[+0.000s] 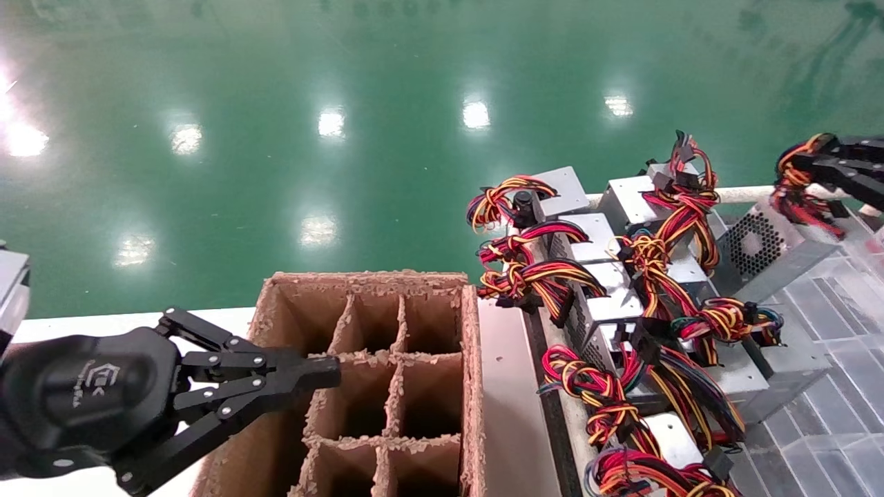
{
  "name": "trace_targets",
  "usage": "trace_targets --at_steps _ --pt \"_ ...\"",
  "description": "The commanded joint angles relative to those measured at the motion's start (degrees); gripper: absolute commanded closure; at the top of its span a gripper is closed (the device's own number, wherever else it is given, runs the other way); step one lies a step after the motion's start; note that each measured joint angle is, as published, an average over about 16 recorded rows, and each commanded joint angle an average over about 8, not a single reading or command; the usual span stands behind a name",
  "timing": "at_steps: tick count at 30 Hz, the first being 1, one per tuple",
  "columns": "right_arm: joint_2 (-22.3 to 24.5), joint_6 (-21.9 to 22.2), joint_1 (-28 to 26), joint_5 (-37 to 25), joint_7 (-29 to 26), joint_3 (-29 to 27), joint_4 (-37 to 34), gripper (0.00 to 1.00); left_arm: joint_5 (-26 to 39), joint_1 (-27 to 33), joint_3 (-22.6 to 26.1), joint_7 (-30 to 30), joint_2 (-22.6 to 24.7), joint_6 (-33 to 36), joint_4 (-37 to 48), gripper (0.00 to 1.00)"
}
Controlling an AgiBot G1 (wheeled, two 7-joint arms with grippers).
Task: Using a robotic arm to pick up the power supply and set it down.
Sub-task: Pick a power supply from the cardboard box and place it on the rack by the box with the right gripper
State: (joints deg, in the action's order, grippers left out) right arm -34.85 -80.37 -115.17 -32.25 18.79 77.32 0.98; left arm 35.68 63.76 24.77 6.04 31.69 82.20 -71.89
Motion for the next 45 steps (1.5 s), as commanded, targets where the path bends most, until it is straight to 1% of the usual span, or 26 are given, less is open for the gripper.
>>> trace_targets --at_steps 1,11,20,21,28,29,45 --pt "-0.65 -0.02 0.37 0.27 -0.04 -0.18 0.11 1.0 0.0 0.0 0.0 0.0 0.0 0.0 0.0 1.0" --pt "-1.75 -1.94 0.93 0.43 -0.71 -0.27 0.34 1.0 0.0 0.0 0.0 0.0 0.0 0.0 0.0 1.0" --pt "-1.51 -2.25 -0.01 -1.11 -0.29 0.79 -0.05 1.0 0.0 0.0 0.0 0.0 0.0 0.0 0.0 1.0" --pt "-1.53 -2.24 -0.13 -1.28 -0.23 0.9 -0.07 0.94 0.0 0.0 0.0 0.0 0.0 0.0 0.0 1.0" --pt "-1.85 -2.41 -0.79 -1.85 -0.02 1.28 -0.13 0.06 0.0 0.0 0.0 0.0 0.0 0.0 0.0 1.0" --pt "-1.89 -2.51 -0.88 -1.9 0.01 1.32 -0.12 0.0 0.0 0.0 0.0 0.0 0.0 0.0 0.0 1.0" --pt "-2.37 -5.39 -3.63 -3.44 -0.78 2.37 0.25 0.0 0.0 0.0 0.01 0.0 0.0 0.0 0.0 1.0"
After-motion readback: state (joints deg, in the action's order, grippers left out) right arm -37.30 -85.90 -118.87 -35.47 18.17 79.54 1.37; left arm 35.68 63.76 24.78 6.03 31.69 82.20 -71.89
